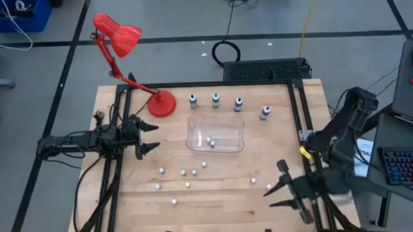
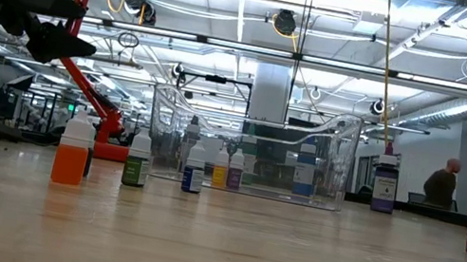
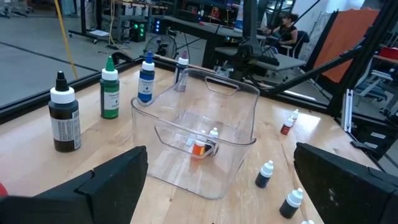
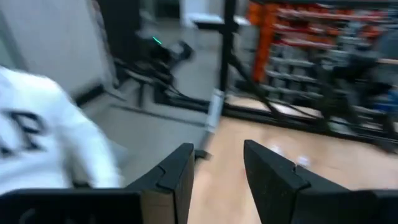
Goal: Pick & Place food coloring
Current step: Put the small orange food coloring bottle in the transparent bin
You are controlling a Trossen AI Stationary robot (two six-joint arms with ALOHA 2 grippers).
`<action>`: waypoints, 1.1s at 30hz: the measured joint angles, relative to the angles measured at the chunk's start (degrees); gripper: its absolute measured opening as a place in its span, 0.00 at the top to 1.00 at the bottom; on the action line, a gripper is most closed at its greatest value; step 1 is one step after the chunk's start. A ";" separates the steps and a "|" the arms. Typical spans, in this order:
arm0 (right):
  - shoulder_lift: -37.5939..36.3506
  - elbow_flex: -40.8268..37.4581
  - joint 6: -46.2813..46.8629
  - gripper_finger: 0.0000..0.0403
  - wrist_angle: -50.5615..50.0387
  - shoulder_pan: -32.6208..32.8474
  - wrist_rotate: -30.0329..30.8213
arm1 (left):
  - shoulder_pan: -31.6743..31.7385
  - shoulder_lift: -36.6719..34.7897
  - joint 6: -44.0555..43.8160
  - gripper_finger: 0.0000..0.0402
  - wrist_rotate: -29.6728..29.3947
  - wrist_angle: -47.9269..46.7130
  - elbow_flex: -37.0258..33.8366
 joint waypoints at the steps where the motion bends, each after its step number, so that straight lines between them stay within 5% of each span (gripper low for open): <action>1: 2.34 3.74 0.33 0.68 -4.13 0.35 1.99 | -0.01 0.00 0.00 0.01 0.02 0.00 0.00; 9: 18.14 30.51 12.25 0.68 -38.88 -1.38 7.40 | -0.01 0.00 0.00 0.01 0.01 0.00 0.00; 13: 21.20 34.40 32.80 0.68 -56.94 -5.79 -3.05 | -0.02 0.02 0.00 0.01 0.01 0.00 0.00; 22: 24.22 22.18 60.28 0.68 -69.78 -14.14 -33.97 | -0.02 0.00 0.00 0.01 0.02 0.00 0.00; 33: 23.76 1.05 68.36 0.68 -67.82 -15.57 -52.00 | -0.02 0.02 0.00 0.01 0.02 0.00 0.00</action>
